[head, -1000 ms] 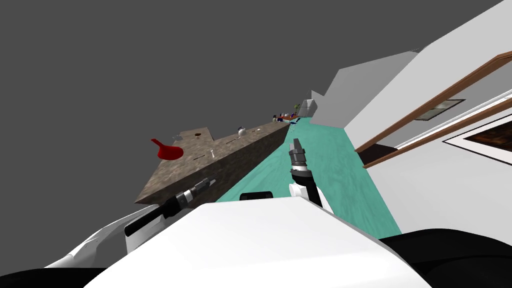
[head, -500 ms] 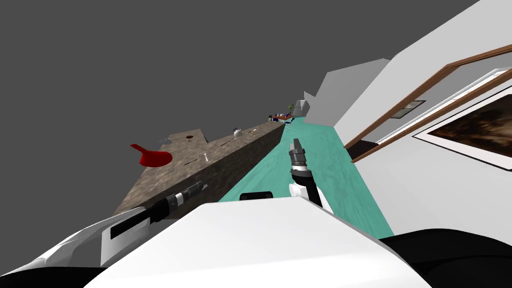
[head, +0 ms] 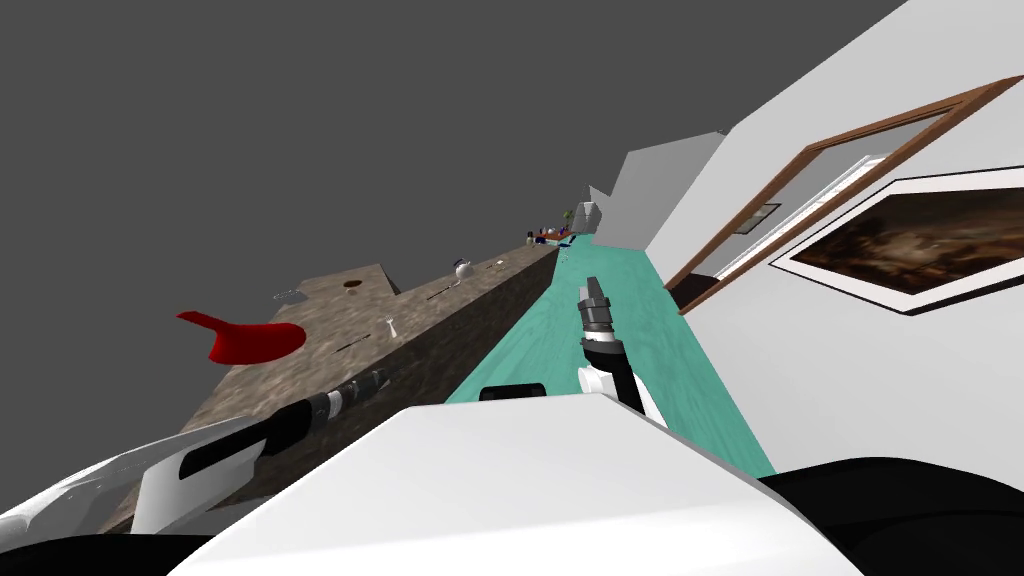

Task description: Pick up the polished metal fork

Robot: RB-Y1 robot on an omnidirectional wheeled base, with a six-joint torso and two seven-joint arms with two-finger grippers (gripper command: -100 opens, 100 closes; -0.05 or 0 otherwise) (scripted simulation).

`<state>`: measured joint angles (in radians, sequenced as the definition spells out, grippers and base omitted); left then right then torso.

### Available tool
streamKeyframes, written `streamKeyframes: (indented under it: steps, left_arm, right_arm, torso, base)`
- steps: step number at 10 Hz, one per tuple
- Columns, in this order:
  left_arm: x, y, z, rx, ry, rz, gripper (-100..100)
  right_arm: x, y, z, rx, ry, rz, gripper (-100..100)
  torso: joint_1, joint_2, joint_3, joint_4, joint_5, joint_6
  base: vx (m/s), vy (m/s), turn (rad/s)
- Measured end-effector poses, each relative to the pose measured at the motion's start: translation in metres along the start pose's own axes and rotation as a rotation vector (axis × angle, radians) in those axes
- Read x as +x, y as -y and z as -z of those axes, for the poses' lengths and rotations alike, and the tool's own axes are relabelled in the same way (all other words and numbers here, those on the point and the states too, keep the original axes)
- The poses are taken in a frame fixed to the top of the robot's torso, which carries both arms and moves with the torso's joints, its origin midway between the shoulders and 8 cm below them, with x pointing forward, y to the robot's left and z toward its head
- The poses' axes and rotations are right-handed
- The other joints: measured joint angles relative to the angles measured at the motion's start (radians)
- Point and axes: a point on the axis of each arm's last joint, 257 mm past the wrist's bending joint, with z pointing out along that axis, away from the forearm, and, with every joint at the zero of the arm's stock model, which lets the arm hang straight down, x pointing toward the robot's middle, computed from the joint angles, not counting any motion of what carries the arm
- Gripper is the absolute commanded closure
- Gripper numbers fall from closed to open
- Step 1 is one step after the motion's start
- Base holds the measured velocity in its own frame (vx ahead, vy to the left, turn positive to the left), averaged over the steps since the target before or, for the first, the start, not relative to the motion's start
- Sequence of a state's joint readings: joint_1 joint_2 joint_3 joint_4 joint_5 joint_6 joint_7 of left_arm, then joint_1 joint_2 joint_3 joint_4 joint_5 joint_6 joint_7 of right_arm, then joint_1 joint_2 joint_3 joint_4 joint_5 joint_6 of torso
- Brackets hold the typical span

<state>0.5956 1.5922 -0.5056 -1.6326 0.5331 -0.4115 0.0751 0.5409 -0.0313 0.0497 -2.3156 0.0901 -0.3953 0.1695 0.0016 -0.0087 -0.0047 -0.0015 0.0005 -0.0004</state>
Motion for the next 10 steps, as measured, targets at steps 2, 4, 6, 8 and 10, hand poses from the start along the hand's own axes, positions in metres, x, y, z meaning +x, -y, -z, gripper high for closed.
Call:
streamKeyframes:
  steps: [2, 4, 6, 8, 10]
  left_arm:
    - [-0.013, -0.031, 0.017, -0.092, 0.005, 0.001, -100]
    - [-0.03, -0.056, 0.037, -0.18, 0.011, -0.009, -100]
    - [-0.047, -0.089, 0.057, -0.289, 0.026, 0.002, -100]
    - [-0.049, -0.1, 0.068, -0.342, 0.031, 0.011, -100]
    - [-0.051, -0.133, 0.092, -0.442, 0.04, 0.029, -100]
  right_arm:
    - [0.0, 0.0, 0.0, 0.0, 0.0, 0.0, 0]
    - [0.0, 0.0, 0.0, 0.0, 0.0, 0.0, 0]
    - [0.0, 0.0, 0.0, 0.0, 0.0, 0.0, 0]
    - [0.0, 0.0, 0.0, 0.0, 0.0, 0.0, 0]
    - [0.0, 0.0, 0.0, 0.0, 0.0, 0.0, 0]
  torso:
    - [0.0, -0.001, -0.001, 0.0, 0.0, 0.0]
    - [0.001, -0.001, -0.001, 0.0, 0.0, 0.0]
    - [0.002, -0.004, -0.003, -0.001, 0.001, -0.001]
    - [0.001, 0.001, 0.0, 0.0, 0.0, 0.0]
    - [0.007, -0.005, -0.003, -0.001, 0.002, -0.001]
  base:
    - [0.124, 0.004, -0.15]
    - [0.165, 0.053, -0.253]
    - [0.117, 0.029, -0.045]
    - [0.15, 0.075, -0.234]
    - [0.19, 0.134, -0.113]
